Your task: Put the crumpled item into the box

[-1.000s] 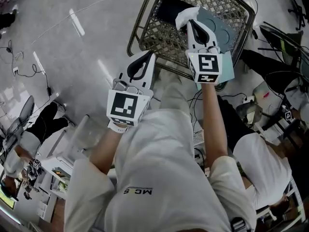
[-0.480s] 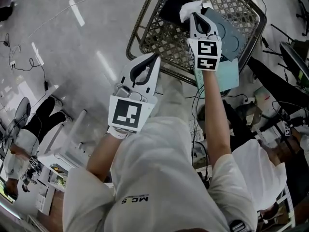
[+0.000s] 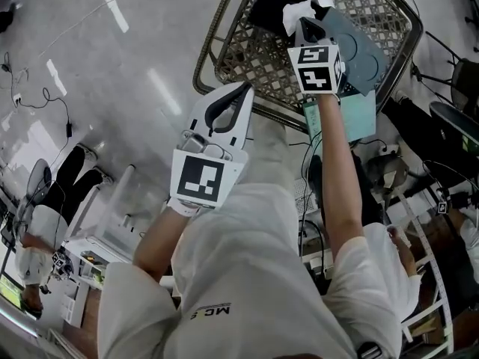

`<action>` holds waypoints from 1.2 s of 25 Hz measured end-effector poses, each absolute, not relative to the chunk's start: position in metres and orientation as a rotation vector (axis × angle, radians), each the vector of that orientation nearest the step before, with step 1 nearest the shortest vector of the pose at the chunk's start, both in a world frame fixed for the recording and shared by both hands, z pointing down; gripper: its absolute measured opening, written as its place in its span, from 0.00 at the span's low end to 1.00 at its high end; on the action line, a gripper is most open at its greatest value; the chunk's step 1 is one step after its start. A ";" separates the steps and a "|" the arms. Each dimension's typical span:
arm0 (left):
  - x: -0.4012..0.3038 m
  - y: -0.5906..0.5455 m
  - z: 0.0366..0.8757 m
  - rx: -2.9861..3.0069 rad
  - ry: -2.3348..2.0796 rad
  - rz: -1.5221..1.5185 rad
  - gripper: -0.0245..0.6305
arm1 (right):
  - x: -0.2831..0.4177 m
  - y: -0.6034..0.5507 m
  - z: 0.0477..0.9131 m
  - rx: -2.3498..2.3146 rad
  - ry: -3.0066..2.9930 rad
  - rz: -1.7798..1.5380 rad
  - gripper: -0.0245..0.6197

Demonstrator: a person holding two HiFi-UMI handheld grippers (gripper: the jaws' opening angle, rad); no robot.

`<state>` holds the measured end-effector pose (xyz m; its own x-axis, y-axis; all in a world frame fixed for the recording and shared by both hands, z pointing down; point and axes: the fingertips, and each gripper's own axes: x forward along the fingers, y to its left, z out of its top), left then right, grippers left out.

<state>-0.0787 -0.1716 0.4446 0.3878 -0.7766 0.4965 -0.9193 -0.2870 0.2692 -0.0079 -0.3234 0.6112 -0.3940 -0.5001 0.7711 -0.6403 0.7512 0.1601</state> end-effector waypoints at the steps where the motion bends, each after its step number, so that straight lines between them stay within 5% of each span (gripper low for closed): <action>1: -0.079 -0.171 0.445 2.138 -1.448 0.368 0.07 | -0.007 -0.323 0.613 0.846 -2.054 0.195 0.06; 30: -0.080 -0.150 0.394 2.235 -1.468 0.330 0.07 | 0.005 -0.276 0.530 1.005 -2.165 0.282 0.07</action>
